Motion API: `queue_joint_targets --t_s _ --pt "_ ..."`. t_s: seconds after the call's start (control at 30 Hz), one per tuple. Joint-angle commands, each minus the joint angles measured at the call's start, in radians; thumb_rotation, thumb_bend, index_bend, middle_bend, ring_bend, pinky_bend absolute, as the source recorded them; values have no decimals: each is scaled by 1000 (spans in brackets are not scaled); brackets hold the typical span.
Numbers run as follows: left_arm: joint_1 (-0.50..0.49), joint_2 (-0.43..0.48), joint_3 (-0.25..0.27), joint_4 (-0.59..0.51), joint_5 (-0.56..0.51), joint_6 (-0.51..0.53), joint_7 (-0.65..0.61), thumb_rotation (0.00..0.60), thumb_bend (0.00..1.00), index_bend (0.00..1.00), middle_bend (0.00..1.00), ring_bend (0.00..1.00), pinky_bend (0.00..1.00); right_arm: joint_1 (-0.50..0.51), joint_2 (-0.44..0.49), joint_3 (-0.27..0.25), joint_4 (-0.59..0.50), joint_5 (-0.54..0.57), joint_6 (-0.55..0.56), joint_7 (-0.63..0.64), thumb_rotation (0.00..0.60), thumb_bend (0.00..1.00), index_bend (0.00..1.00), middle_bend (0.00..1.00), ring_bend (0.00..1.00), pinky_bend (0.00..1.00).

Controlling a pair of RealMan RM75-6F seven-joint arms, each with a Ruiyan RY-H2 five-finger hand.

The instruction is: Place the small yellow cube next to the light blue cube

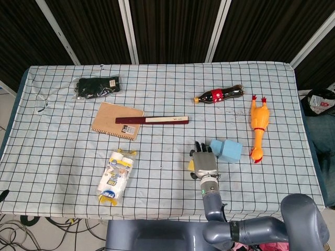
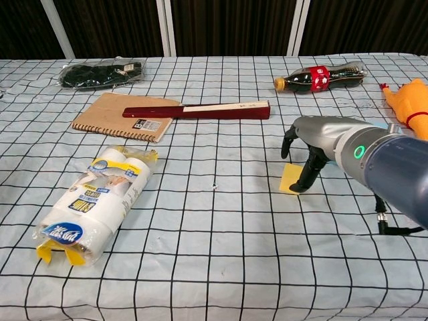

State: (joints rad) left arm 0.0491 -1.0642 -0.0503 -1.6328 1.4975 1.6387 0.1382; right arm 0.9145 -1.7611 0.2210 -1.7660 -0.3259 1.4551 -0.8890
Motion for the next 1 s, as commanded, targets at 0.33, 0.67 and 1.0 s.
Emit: queue_joint_targets --t_s 0.33,0.67,1.0 --pt "0 3 2 -2 1 -1 -3 600 37 189 64 0 0 -12 -50 7 80 -13 -26 -10 600 197 337 0 0 90" --pt "1 4 2 -3 1 -2 -3 600 38 191 64 0 0 -26 -65 9 116 -29 -24 -28 600 220 369 0 0 90" --pt "0 4 1 -3 0 -2 -1 600 38 195 64 0 0 -41 -67 21 116 -32 -36 -43 600 247 431 0 0 90"
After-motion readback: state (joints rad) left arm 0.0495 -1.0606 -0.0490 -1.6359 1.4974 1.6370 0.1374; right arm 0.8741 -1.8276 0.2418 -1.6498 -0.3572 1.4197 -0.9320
